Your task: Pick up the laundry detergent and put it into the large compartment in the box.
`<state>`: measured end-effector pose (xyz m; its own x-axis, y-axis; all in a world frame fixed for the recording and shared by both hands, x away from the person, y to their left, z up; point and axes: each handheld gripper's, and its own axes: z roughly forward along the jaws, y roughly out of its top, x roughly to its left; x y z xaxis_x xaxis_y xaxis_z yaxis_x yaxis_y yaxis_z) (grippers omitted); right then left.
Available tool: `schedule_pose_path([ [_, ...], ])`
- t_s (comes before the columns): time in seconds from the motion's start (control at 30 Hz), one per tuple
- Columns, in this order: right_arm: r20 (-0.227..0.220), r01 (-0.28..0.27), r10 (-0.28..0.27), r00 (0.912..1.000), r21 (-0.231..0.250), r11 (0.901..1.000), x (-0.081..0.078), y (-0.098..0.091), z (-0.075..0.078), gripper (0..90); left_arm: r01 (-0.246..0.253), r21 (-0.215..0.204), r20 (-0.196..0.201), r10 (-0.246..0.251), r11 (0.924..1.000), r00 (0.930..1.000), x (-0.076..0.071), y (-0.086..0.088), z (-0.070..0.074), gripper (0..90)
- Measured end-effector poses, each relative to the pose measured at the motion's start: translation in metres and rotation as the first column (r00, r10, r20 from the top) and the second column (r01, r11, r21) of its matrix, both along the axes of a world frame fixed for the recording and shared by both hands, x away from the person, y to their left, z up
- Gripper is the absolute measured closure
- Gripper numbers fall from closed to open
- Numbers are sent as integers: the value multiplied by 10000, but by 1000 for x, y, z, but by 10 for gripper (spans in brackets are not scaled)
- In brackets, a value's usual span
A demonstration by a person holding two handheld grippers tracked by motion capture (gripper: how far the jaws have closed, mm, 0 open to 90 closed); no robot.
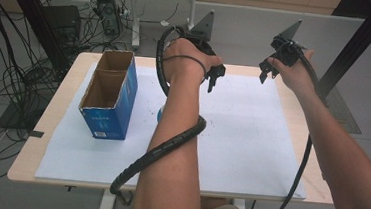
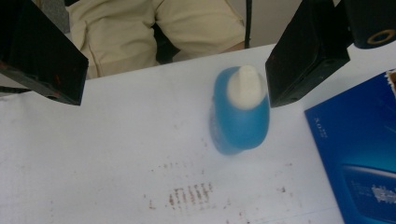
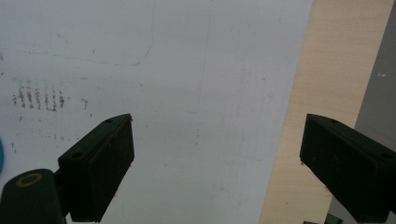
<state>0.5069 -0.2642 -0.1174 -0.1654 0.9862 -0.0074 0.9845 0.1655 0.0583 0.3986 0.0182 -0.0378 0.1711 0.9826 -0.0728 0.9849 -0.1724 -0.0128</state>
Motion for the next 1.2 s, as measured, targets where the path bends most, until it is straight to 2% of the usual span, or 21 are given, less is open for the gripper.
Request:
schedule_pose_path([
  [0.23,63,-21,21,10000,-38,10000,-2,1,3,102,-326,233,-13,327,9992,9995,-1,14,-2,61],
  [0.6,126,-12,13,9999,-66,10000,-3,2,5,101,-670,328,126,666,9972,9977,-2,33,-1,57],
  [0.8,187,12,-10,9998,-101,9999,-4,4,6,101,-717,440,184,710,9964,9973,-4,37,-2,57],
  [1.2,193,-60,63,9998,-161,9999,-5,7,7,102,-679,261,248,672,9974,9974,-6,44,-6,55],
])
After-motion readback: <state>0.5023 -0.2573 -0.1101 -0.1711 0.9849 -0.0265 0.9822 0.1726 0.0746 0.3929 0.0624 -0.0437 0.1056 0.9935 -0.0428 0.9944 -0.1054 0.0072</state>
